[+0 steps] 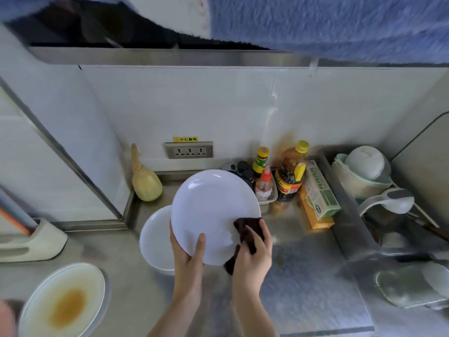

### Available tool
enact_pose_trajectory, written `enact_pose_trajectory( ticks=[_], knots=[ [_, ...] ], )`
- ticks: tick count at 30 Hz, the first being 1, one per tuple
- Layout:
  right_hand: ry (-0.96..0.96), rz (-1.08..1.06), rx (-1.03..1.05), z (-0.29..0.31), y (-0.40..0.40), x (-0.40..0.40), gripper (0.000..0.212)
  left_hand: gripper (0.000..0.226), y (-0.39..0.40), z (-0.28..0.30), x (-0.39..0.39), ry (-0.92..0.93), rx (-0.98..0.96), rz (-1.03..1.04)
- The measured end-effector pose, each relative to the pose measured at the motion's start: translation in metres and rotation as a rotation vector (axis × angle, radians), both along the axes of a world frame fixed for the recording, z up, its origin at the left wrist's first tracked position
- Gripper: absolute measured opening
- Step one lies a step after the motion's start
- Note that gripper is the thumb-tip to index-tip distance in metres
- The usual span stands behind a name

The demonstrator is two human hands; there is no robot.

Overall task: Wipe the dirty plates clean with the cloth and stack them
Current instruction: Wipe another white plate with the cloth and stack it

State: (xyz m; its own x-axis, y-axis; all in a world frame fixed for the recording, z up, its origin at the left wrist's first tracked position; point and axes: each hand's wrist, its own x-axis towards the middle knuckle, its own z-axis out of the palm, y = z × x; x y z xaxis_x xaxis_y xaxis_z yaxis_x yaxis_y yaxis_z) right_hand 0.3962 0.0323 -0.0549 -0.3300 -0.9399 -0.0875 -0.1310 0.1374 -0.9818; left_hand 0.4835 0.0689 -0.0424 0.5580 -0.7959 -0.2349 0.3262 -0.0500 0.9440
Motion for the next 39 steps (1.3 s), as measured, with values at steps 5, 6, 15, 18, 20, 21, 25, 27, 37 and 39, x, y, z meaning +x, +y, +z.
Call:
enact_pose_trajectory(
  ticks=[5,6,15,18,20,21,25,27,37,39],
  knots=[
    [0.061,0.155,-0.059,-0.004,-0.024,-0.018,0.04,0.064,-0.023,0.018,0.066,-0.101,0.147,-0.112],
    [0.073,0.21,-0.068,-0.002,-0.028,-0.02,0.042,0.059,-0.029,0.023,0.078,-0.113,0.173,-0.168],
    [0.049,0.267,-0.004,-0.004,-0.039,-0.012,0.038,0.025,-0.032,0.008,0.081,-0.043,0.279,0.037],
    [-0.122,0.156,0.061,-0.013,-0.018,0.008,0.035,0.029,-0.025,-0.011,0.077,0.019,0.294,0.18],
    [-0.106,0.149,0.084,-0.023,0.0,0.024,0.039,0.041,-0.021,-0.02,0.078,0.069,0.305,0.247],
    [-0.083,0.139,0.094,-0.029,0.007,0.031,0.04,0.043,-0.018,-0.023,0.079,0.079,0.306,0.256],
    [-0.039,0.146,0.168,-0.042,0.013,0.045,0.04,0.039,0.001,-0.035,0.095,0.079,0.279,0.196],
    [-0.013,0.235,0.182,-0.048,0.007,0.044,0.041,0.057,0.008,-0.045,0.114,0.123,0.285,0.108],
    [0.123,0.432,0.155,-0.057,-0.001,0.065,0.043,0.026,0.016,-0.079,0.169,-0.079,0.478,0.051],
    [0.098,0.406,0.164,-0.064,0.008,0.069,0.038,0.023,0.012,-0.083,0.171,-0.07,0.483,0.085]
  ],
)
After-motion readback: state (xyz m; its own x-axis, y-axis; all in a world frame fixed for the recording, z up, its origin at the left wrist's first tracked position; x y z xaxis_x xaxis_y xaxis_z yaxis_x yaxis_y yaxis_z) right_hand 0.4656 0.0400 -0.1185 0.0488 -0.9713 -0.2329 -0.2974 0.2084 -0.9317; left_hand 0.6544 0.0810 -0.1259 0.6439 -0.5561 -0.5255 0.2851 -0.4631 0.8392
